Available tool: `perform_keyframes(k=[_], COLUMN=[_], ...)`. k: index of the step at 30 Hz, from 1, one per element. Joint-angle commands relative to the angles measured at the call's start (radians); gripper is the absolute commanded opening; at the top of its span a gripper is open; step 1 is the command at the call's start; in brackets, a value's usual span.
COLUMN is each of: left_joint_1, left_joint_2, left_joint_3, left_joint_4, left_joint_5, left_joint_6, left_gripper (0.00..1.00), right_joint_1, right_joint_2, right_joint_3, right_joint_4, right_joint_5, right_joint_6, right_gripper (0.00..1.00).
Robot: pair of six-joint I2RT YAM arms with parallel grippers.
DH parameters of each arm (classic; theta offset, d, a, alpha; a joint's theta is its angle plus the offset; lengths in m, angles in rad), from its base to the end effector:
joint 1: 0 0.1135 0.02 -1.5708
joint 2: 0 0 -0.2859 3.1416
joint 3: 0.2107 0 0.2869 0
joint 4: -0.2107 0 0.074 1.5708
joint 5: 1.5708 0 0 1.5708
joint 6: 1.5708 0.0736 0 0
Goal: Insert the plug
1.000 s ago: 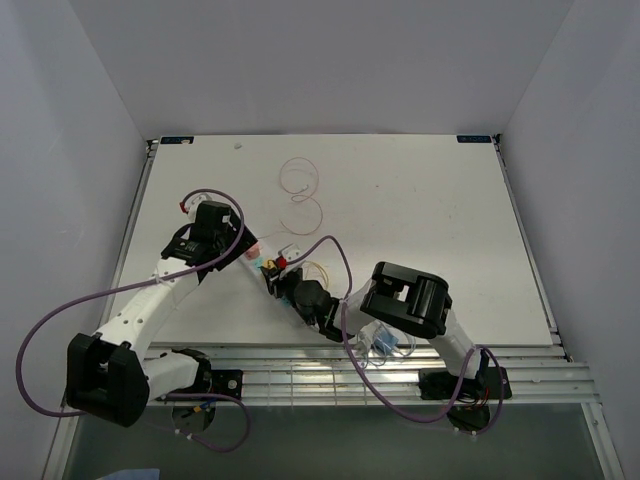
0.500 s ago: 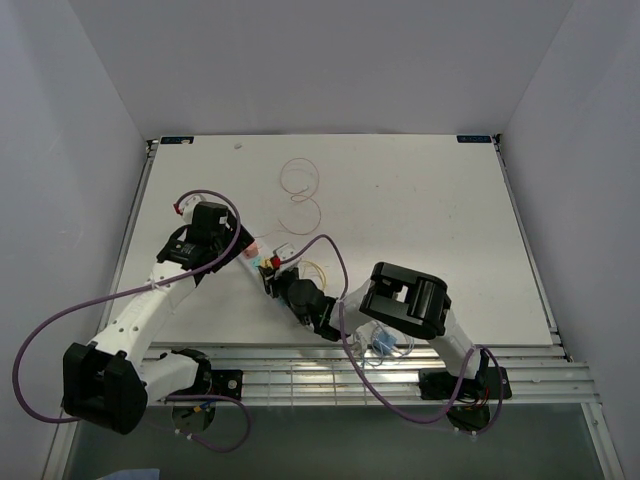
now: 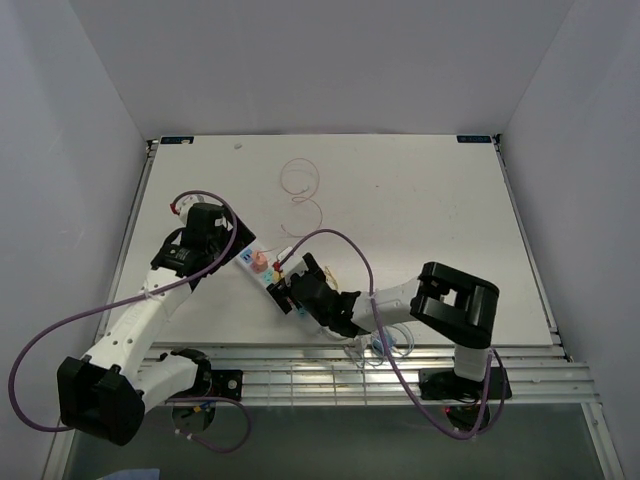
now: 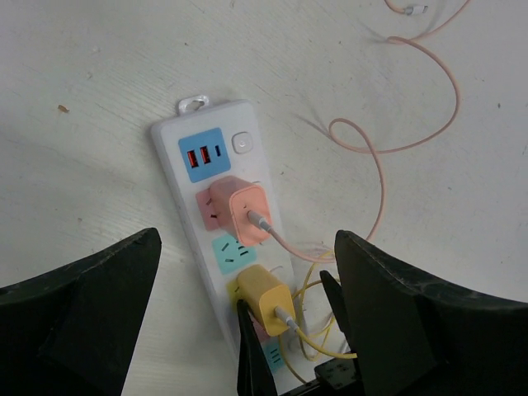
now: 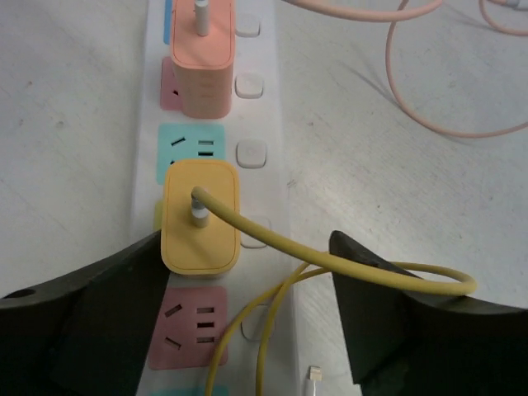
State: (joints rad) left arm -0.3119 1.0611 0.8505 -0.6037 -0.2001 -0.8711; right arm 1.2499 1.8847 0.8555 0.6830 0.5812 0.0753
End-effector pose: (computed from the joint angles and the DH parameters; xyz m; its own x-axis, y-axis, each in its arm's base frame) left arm 0.2593 -0.0682 0.2568 -0.5765 -0.6019 -0.5526 -0.4195 0.7984 -0.4320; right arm 0.1745 0.3970 0.1300 -0.1541 -0.2644 -0.9520 -0.6204 0.7758 -0.1150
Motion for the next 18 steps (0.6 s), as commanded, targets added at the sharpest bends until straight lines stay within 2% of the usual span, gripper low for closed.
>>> perform_keyframes(k=[1,10,14,18], left_joint_1=[-0.004,-0.004,-0.004,-0.004], left_joint_2=[-0.039,-0.095,-0.128,-0.144], left_joint_3=[0.019,0.021,0.025,0.028], left_joint_4=[-0.007,-0.044,-0.062,-0.074], left_joint_5=[0.025,0.048,0.063,0.097], left_joint_6=[0.009,0.018,0.032,0.053], left_gripper=[0.98,0.98,0.98,0.98], right_joint_1=[0.009,0.009,0.008,0.008], right_joint_2=[-0.097,-0.427,-0.579,-0.758], right_joint_3=[-0.01,-0.018,-0.064,-0.114], right_joint_4=[-0.344,-0.487,-0.537,-0.681], right_joint_5=[-0.05,-0.196,-0.332,-0.317], right_joint_6=[-0.031,0.075,0.116,0.263], right_gripper=[0.9,0.9,0.9,0.9])
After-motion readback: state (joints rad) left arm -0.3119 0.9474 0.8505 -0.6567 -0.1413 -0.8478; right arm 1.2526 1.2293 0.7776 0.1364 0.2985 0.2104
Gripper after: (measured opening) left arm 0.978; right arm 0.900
